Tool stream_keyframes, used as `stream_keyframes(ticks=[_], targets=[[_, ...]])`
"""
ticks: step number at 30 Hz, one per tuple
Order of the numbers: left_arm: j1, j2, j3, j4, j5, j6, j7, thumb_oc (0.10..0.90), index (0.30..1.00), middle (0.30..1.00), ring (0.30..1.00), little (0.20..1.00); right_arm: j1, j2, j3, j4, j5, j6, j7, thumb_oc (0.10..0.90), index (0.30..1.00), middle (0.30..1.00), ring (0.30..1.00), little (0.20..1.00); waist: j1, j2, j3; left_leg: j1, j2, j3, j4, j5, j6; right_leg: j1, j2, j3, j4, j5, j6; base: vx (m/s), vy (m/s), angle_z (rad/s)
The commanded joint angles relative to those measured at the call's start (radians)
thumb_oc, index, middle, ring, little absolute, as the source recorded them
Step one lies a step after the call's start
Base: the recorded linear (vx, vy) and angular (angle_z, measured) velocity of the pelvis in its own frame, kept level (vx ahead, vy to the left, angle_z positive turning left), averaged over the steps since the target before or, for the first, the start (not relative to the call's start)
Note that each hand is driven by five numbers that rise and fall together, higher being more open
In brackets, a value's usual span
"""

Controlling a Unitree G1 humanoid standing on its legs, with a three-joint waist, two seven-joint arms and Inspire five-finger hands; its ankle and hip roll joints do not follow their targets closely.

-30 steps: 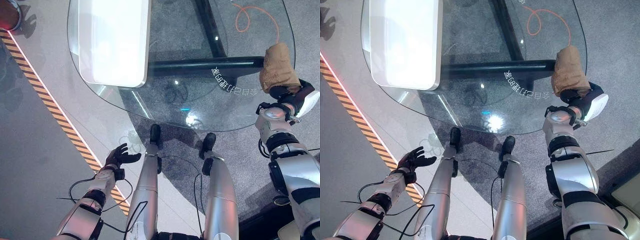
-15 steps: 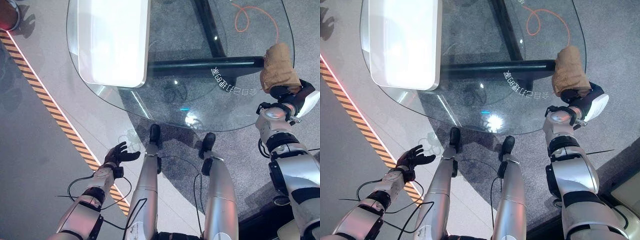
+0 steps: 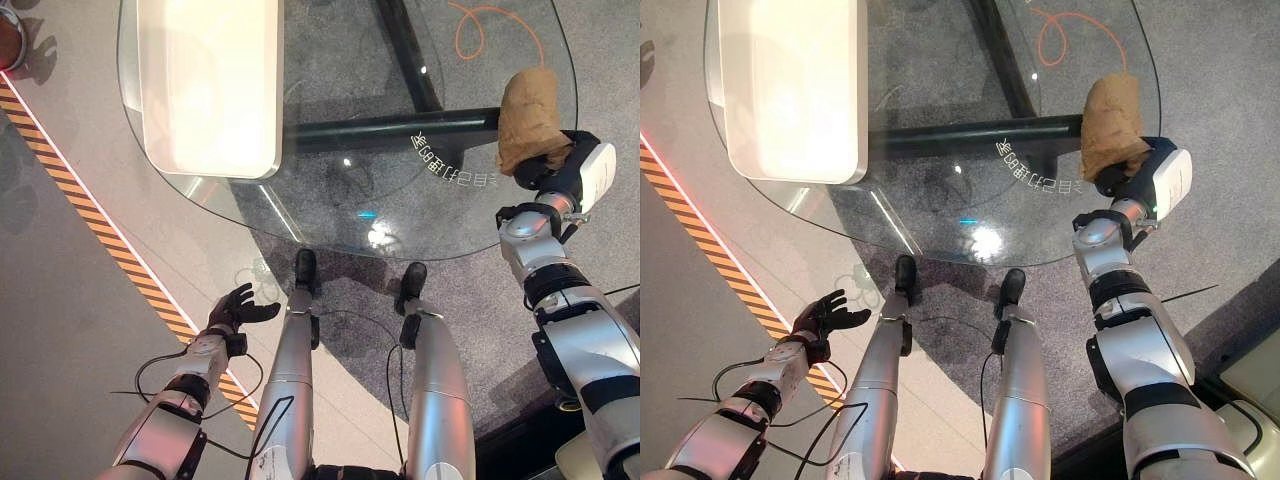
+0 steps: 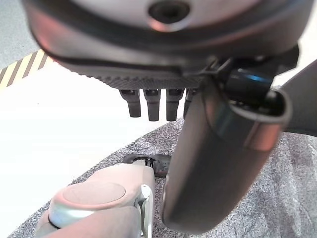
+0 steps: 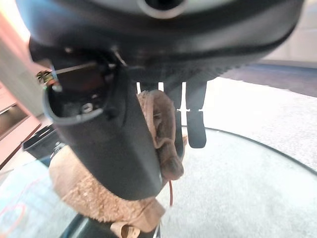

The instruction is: Wipe the table with a cloth and put it in the basket.

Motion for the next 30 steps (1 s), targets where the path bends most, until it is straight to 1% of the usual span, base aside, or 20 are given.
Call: stream_keyframes(ticks=[1,4,10,12,21,30], targets=[[0.022,0.001,0.006,0.044,-0.002,-0.027,0.014,0.8,0.9,0.9,0.9,0.9,-0.042,-0.016,0.104,-0.117,-0.116,-0.005,0.061,0.1,0.3,0.3,0.3,0.2,0.03,0.028,-0.023,0.011,-0.067,0.104,0.049,-0.065,0.099,0.032,0.078,-0.022,-0.072,0.022,-0.036,0.0,0.0,0.0],[0.022,-0.013,0.0,0.038,-0.001,-0.031,0.024,0.8,0.9,0.9,0.9,0.9,-0.037,0.005,0.135,-0.134,-0.156,0.022,0.089,0.1,0.3,0.3,0.3,0.2,0.031,0.031,-0.023,0.01,-0.069,0.106,0.045,-0.06,0.099,0.031,0.08,-0.022,-0.074,0.022,-0.039,0.0,0.0,0.0],[0.027,-0.028,-0.009,0.024,0.002,-0.033,0.04,0.8,0.9,0.9,0.9,0.9,-0.017,0.032,0.197,-0.169,-0.243,0.032,0.132,0.1,0.3,0.3,0.3,0.2,0.035,0.035,-0.023,0.006,-0.071,0.108,0.047,-0.056,0.1,0.026,0.078,-0.026,-0.068,0.021,-0.041,0.0,0.0,-0.01],[0.028,-0.032,-0.008,0.025,0.004,-0.035,0.046,0.8,0.9,0.9,0.9,0.9,-0.007,0.052,0.235,-0.213,-0.277,0.033,0.137,0.1,0.3,0.3,0.3,0.2,0.036,0.035,-0.023,0.003,-0.073,0.109,0.047,-0.052,0.1,0.023,0.079,-0.028,-0.067,0.021,-0.042,0.0,0.0,0.0],[0.04,-0.053,-0.005,0.01,0.025,-0.039,0.066,0.8,0.9,0.9,0.9,0.9,0.019,0.085,0.295,-0.34,-0.366,0.019,0.181,0.1,0.3,0.3,0.3,0.2,0.035,0.03,-0.023,0.004,-0.074,0.109,0.045,-0.048,0.098,0.02,0.078,-0.028,-0.063,0.022,-0.042,0.0,0.0,0.0],[0.042,-0.053,0.003,0.01,0.034,-0.039,0.063,0.8,0.9,0.9,0.9,0.9,0.037,0.094,0.35,-0.429,-0.432,-0.008,0.237,0.1,0.3,0.3,0.3,0.2,0.034,0.027,-0.023,0.004,-0.074,0.11,0.042,-0.044,0.098,0.019,0.077,-0.03,-0.062,0.022,-0.041,0.0,0.0,0.0]])
